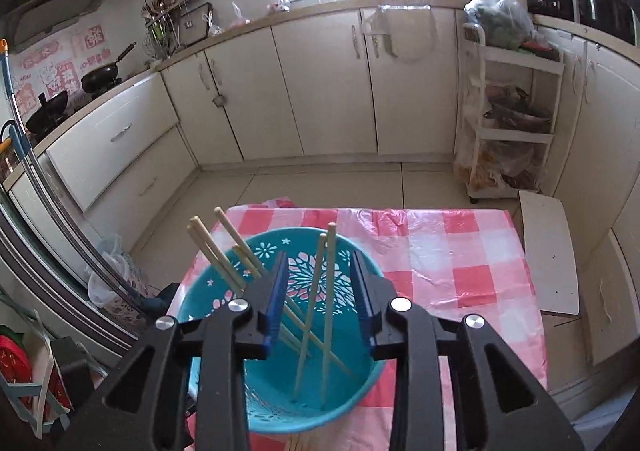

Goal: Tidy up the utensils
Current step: 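Return the right gripper to the sticks and grasp another stick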

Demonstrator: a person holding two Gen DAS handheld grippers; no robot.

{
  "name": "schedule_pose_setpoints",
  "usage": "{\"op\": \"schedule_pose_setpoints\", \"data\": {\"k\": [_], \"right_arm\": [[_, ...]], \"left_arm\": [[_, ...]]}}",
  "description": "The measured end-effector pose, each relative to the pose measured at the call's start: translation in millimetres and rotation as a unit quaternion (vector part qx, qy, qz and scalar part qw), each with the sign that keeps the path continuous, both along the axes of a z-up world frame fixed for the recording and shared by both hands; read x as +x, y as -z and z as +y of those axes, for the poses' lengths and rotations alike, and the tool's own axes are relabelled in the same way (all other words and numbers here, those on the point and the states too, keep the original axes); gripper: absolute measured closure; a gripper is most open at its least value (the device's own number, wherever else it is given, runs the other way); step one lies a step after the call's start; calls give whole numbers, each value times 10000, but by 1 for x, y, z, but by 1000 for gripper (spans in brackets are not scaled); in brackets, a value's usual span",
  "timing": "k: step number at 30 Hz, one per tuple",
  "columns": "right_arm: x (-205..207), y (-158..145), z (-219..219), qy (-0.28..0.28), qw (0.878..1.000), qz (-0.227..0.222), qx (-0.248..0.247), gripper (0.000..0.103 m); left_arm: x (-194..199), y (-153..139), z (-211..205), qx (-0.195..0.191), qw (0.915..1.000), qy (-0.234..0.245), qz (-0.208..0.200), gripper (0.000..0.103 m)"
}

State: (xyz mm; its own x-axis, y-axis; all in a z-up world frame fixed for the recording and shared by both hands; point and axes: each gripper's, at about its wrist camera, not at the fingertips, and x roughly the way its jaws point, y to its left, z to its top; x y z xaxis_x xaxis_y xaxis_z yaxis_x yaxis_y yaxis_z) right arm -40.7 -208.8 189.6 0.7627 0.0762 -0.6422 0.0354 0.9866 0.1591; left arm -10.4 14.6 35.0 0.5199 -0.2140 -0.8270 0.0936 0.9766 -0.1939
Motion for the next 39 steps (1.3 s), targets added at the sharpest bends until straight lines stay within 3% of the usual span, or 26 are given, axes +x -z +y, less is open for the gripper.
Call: {"op": "schedule_pose_setpoints", "data": {"k": [4,6,13,16,19,33,39], "right_arm": [[-50,-16,2,33,9984,-532,-168,66],[-72,-9,0,47,9983,-533,-212,66],[-124,77,0,75,9981,605,-64,67],[-138,109,-1,183,9952,955,75,73],[-138,121,0,174,9928,1170,172,75],[-126,139,33,-195,9918,1266,-33,76],[-120,144,39,-197,9917,1251,-233,84]], "left_arm": [[-1,0,3,34,10000,-39,-18,36],[-1,0,5,51,10000,-72,-25,36],[-8,1,9,199,9997,-78,-69,35],[-14,0,12,248,9996,-76,-80,35],[-21,-1,16,259,9996,-80,-102,34],[-37,2,10,229,9997,70,-97,33],[-37,2,10,221,9997,84,-95,32]]}}
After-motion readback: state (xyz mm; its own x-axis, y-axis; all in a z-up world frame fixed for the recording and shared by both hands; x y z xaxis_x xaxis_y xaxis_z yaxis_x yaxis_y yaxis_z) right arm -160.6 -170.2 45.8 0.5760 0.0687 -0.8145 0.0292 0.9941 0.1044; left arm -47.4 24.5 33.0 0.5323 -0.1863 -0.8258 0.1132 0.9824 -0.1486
